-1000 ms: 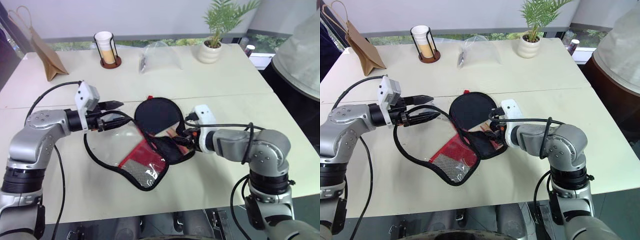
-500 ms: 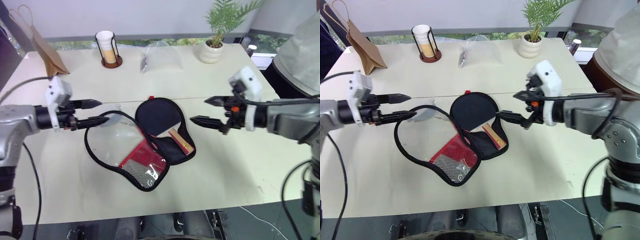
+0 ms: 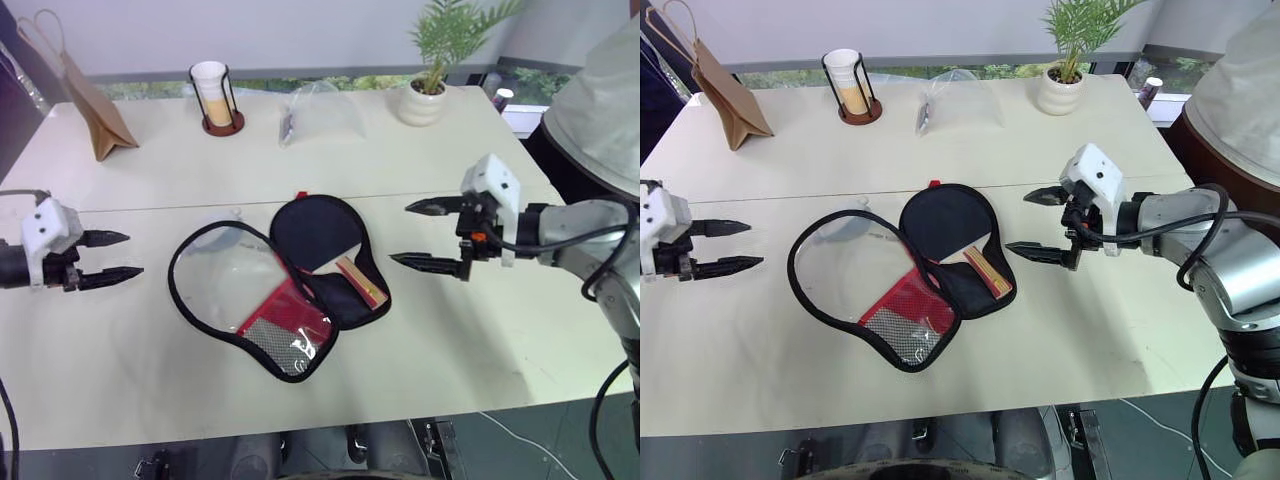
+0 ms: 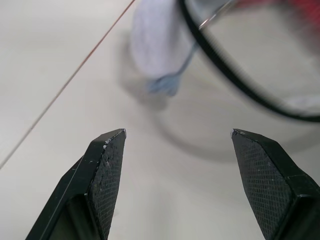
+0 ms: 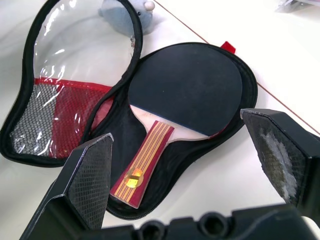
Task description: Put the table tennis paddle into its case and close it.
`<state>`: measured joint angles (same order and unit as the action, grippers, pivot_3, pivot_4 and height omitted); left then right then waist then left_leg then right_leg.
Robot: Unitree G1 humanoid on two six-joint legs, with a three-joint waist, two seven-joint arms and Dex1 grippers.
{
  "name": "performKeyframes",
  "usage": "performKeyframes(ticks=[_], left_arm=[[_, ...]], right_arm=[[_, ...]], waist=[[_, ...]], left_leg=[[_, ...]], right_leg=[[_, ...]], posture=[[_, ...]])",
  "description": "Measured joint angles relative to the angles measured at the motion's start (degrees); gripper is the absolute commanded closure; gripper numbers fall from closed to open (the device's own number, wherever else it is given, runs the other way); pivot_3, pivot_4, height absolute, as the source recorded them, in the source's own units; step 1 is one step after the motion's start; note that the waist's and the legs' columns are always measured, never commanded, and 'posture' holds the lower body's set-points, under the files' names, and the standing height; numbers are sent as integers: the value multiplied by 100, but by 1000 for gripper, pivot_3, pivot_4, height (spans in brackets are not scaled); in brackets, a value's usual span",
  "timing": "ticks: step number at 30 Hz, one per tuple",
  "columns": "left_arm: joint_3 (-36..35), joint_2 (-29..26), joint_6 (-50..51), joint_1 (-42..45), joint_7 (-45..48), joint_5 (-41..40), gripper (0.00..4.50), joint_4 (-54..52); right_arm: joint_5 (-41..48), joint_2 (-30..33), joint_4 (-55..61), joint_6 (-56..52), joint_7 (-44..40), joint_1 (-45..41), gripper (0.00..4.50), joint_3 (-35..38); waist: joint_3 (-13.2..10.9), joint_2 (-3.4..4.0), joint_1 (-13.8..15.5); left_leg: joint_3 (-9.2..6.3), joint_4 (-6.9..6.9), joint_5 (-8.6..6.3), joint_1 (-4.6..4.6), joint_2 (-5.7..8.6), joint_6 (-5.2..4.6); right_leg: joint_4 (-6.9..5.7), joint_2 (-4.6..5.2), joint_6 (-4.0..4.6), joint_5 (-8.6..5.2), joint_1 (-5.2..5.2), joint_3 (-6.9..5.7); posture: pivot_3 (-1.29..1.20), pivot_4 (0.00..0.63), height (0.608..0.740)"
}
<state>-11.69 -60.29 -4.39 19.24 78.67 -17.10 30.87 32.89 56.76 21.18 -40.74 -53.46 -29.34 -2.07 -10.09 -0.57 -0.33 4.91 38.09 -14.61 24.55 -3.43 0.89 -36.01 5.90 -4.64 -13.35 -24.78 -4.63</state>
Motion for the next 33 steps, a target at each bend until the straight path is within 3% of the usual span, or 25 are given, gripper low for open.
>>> performKeyframes(ticks=[6, 14, 19, 24, 33], left_arm=[[266, 589, -921, -22, -39, 289, 1043, 284], [573, 1446, -1018, -408, -115, 209, 1043, -709], [657, 1775, -574, -533, -165, -132, 1043, -1609], [662, 2065, 287, -54, -427, -562, 1043, -2191], [1042, 2915, 1083, 1240, -792, -709, 1043, -1867]], right_arm=[[138, 68, 29, -194, -242, 44, 20, 120], [560, 369, 137, -255, -1005, 478, 20, 677], [565, 414, 20, -268, -1027, 425, 20, 769], [686, 481, 5, -399, -1018, 400, 20, 993], [1013, 572, 191, -718, -816, 401, 20, 1461]], waist=[[1, -1, -12], [1, -2, -32], [1, -2, -19], [1, -2, 94], [2, -4, 113]], left_leg=[[0, 2, 0, -2, -5, 0], [0, 7, 0, -7, -9, 0], [-3, 9, 0, -9, -14, 0], [-4, 17, 0, -9, -9, 0], [-12, 21, 1, -11, -6, -1]], right_leg=[[-5, -2, 1, 5, 0, 0], [-6, -4, -9, 15, 4, 0], [-9, -7, -6, 16, 6, 0], [-6, -7, -8, 17, 14, 0], [-8, -16, -9, 18, 22, 0]], posture=[[0, 150, 740], [0, 150, 740], [0, 150, 740], [0, 150, 740], [0, 150, 740]])
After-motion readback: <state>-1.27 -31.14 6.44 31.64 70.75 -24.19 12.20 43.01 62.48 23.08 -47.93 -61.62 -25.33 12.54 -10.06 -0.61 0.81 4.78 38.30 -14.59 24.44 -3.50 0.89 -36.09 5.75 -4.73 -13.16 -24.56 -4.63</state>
